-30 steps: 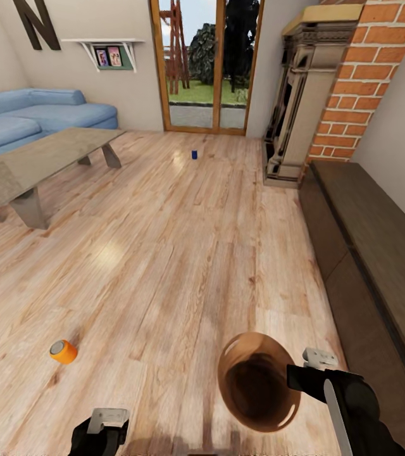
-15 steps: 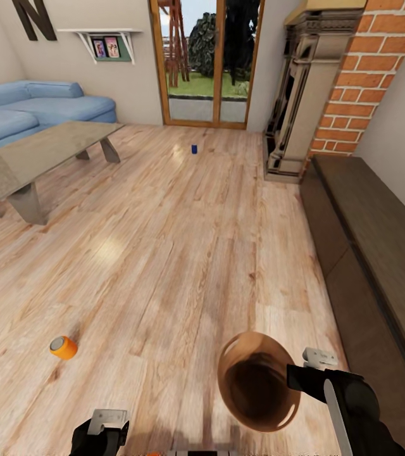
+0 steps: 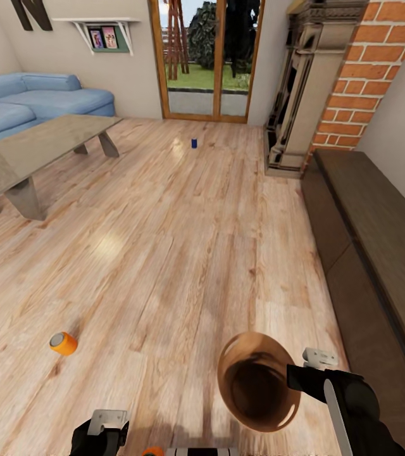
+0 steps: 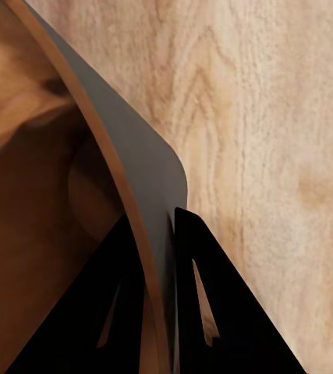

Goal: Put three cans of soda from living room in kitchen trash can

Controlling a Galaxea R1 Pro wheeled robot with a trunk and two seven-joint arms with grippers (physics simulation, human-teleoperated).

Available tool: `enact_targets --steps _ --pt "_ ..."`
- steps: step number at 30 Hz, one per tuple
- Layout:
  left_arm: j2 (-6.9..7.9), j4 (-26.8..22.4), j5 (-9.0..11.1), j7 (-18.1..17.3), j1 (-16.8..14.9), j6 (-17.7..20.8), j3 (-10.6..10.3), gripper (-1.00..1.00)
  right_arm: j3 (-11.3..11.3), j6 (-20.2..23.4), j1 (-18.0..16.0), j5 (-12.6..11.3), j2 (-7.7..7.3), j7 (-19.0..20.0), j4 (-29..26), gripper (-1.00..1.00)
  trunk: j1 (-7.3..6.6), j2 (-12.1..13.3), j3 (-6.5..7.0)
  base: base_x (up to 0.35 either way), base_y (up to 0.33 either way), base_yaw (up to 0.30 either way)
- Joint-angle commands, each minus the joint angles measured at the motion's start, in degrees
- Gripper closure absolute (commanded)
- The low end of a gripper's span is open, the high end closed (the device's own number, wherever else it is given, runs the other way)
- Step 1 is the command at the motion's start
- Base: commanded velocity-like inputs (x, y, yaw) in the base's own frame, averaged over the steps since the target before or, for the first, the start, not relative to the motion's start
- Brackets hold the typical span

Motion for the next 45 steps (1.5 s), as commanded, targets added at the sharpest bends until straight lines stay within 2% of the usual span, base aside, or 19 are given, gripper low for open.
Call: enact_targets --steps 1,18,30,34,45 --pt "0.00 0.0 0.0 0.0 0.0 0.0 0.0 -1.00 0.0 0.0 0.0 -1.2 0.00 0.2 0.0 1.00 -0.01 0.0 -0.09 0.000 0.000 0.000" --pt "0.00 0.1 0.0 0.0 0.0 -0.2 0.0 -1.00 -0.1 0.0 0.0 -1.2 0.00 0.3 0.0 1.00 -0.01 0.0 -1.61 0.000 0.000 0.000" --pt "0.02 0.0 -0.1 -0.1 0.0 -0.5 -0.3 -1.00 -0.1 0.0 0.0 -1.2 0.00 0.4 0.0 1.00 -0.01 0.0 -1.69 0.000 0.000 0.000" --pt "0.03 0.0 0.0 -0.1 0.0 -0.6 -1.6 -1.00 -0.2 0.0 0.0 -1.2 0.05 0.5 0.0 1.00 -0.01 0.0 -1.69 0.000 0.000 0.000" --pt "-1.12 -1.0 0.6 0.0 0.0 1.7 -1.9 -1.00 -0.2 0.0 0.0 -1.2 -0.19 0.7 0.0 1.00 -0.01 0.0 -1.69 0.000 0.000 0.000"
